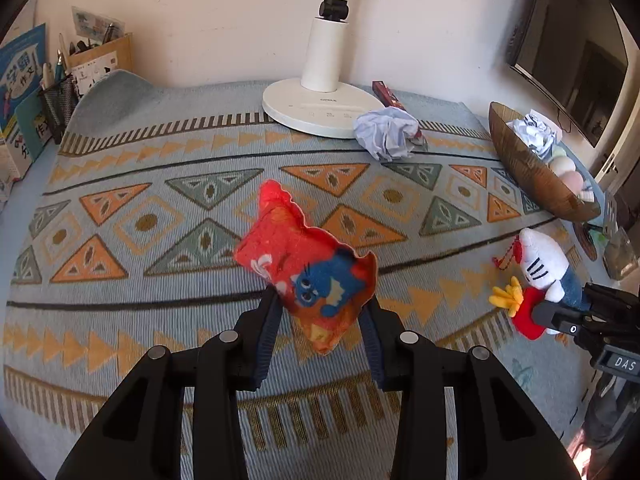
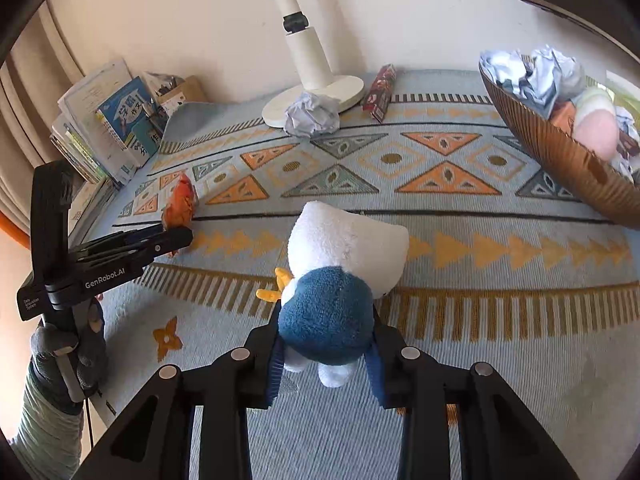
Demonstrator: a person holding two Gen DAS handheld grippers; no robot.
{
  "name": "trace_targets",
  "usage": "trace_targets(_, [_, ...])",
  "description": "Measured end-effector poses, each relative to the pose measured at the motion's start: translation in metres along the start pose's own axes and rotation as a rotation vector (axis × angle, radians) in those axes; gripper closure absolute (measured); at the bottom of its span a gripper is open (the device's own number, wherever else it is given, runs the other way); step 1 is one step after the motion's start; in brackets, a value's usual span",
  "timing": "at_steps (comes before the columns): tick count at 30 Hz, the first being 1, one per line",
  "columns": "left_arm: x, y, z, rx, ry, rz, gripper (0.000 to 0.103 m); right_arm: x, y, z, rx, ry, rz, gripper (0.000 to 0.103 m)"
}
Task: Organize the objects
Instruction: 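Grasp the red snack bag with the left tool while the right tool grasps the white-blue plush, then lift the red bag and plush and carry them toward the gold bowl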
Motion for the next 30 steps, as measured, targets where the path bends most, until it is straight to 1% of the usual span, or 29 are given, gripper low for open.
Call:
trace_targets(1, [-0.003, 0.006, 0.002, -0.004, 0.002, -0.009, 0.068, -0.004, 0.005, 0.000, 0.017, -0.005, -0.023, 0.062])
trace_targets(2, [-0.006, 0.010, 0.003, -0.008, 0.015, -0.012, 0.068, -0.006, 0.007, 0.003, 0.006, -0.030, -0.038, 0.056])
trace_targets(3, [-0.009, 0.013, 0.004, -0.012, 0.016, -0.019, 0.068, -0.007, 0.008, 0.005, 0.006, -0.049, -0.060, 0.040])
trace_targets(4, [-0.010, 0.010, 0.005, -0.024, 0.000, -0.033, 0.068, -0.008, 0.010, 0.009, -0.001, -0.065, -0.081, 0.032])
trace_targets(5, [-0.010, 0.007, 0.006, -0.045, -0.009, -0.042, 0.068, -0.011, 0.010, 0.012, -0.016, -0.069, -0.102, 0.018])
trace_targets(6, [-0.010, 0.006, 0.006, -0.059, -0.019, -0.049, 0.067, -0.013, 0.010, 0.014, -0.032, -0.066, -0.120, 0.011])
trace_targets(9, [-0.007, 0.007, -0.001, -0.025, -0.023, -0.042, 0.067, -0.015, 0.009, 0.013, -0.043, -0.072, -0.150, 0.011])
trace_targets(11, [-0.008, 0.008, -0.001, -0.027, -0.012, -0.042, 0.064, -0.012, 0.006, 0.010, -0.041, -0.059, -0.162, 0.011])
trace_targets(14, [-0.015, 0.010, 0.001, -0.020, 0.064, -0.042, 0.042, -0.010, -0.002, 0.004, -0.042, -0.009, -0.168, 0.011])
trace_targets(15, [-0.016, 0.010, 0.001, -0.014, 0.092, -0.038, 0.021, -0.008, -0.004, 0.002, -0.043, 0.007, -0.166, 0.011])
trace_targets(16, [-0.017, 0.010, 0.003, -0.013, 0.104, -0.032, 0.008, -0.008, -0.005, 0.000, -0.049, 0.024, -0.165, 0.011])
trace_targets(17, [-0.015, 0.009, 0.005, -0.025, 0.104, -0.023, 0.007, -0.007, -0.006, -0.001, -0.055, 0.037, -0.162, 0.014])
trace_targets(18, [-0.014, 0.007, 0.007, -0.034, 0.110, -0.008, 0.007, -0.007, -0.007, -0.001, -0.061, 0.040, -0.163, 0.024])
trace_targets(19, [-0.012, 0.006, 0.008, -0.036, 0.126, 0.012, 0.007, -0.006, -0.007, -0.002, -0.062, 0.042, -0.166, 0.029])
trace_targets(21, [-0.004, 0.002, 0.008, -0.039, 0.150, 0.089, 0.007, -0.008, -0.008, -0.003, -0.076, 0.090, -0.163, 0.050])
trace_targets(23, [0.006, 0.000, 0.000, -0.025, 0.134, 0.184, 0.007, -0.008, -0.008, -0.003, -0.084, 0.114, -0.153, 0.051])
trace_targets(24, [0.007, -0.002, -0.003, -0.023, 0.126, 0.207, 0.010, -0.008, -0.007, -0.002, -0.088, 0.118, -0.147, 0.052])
trace_targets(25, [0.005, -0.004, -0.006, -0.027, 0.107, 0.206, 0.021, -0.007, -0.006, -0.001, -0.092, 0.121, -0.137, 0.052])
trace_targets(26, [0.003, -0.006, -0.009, -0.025, 0.058, 0.182, 0.032, -0.006, -0.004, 0.000, -0.093, 0.117, -0.125, 0.052])
trace_targets(27, [0.000, -0.008, -0.012, -0.016, 0.009, 0.151, 0.051, -0.004, -0.002, 0.001, -0.092, 0.101, -0.116, 0.052])
trace_targets(28, [-0.004, -0.010, -0.014, -0.009, -0.012, 0.131, 0.061, -0.003, 0.000, 0.002, -0.092, 0.072, -0.113, 0.052])
trace_targets(30, [-0.010, -0.013, -0.015, -0.023, -0.060, 0.112, 0.065, -0.003, 0.002, 0.006, -0.104, 0.037, -0.114, 0.052])
Point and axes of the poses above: each gripper's, at about its wrist camera, not at the fingertips, and z roughly against the way its jaws point, x to its left, y to its underside, the point moved 8 cm from there along -z, roughly the way its jaws point, and after that the axes turned 9 degrees about -z, right-handed, at the moved point
